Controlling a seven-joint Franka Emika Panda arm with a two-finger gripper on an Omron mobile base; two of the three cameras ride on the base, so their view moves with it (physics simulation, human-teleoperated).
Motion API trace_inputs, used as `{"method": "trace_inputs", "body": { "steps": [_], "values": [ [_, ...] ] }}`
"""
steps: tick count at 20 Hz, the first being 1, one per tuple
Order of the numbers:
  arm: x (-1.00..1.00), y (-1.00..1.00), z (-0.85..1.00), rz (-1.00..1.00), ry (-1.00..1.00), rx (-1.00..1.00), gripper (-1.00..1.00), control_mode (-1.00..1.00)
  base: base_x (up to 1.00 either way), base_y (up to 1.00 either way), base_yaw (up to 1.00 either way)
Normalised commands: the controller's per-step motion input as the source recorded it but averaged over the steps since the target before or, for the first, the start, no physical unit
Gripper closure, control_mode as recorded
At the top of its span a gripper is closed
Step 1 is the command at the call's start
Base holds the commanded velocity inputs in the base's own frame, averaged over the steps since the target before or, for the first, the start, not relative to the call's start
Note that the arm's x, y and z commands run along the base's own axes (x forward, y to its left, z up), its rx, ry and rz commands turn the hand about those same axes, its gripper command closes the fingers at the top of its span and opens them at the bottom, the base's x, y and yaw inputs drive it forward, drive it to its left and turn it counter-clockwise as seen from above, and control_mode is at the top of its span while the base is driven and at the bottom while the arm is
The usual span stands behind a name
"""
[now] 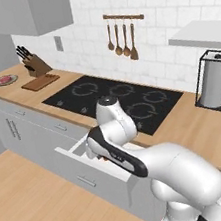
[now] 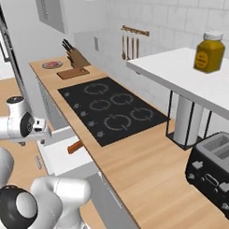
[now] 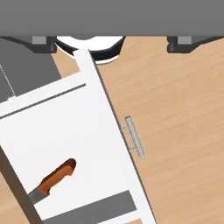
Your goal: Pick up the knife from the drawer and place it on the cutting board. Then place the meat from the plate to the cutting board.
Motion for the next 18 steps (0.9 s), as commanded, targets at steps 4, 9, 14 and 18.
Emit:
{"method": "trace_inputs", "body": {
  "steps": [4,9,14,18],
  "values": [
    [0.31,0.14,-0.26,0.00,-0.01,0.00,-1.00,-1.00,0.00,0.00,0.00],
    [0.39,0.01,-0.18,0.00,-0.02,0.00,-1.00,-1.00,0.00,0.00,0.00],
    [0.40,0.20,-0.31,0.00,0.00,0.00,-1.00,-1.00,0.00,0.00,0.00],
    [0.32,0.26,-0.29,0.00,0.00,0.00,-1.00,-1.00,0.00,0.00,0.00]
  ]
}}
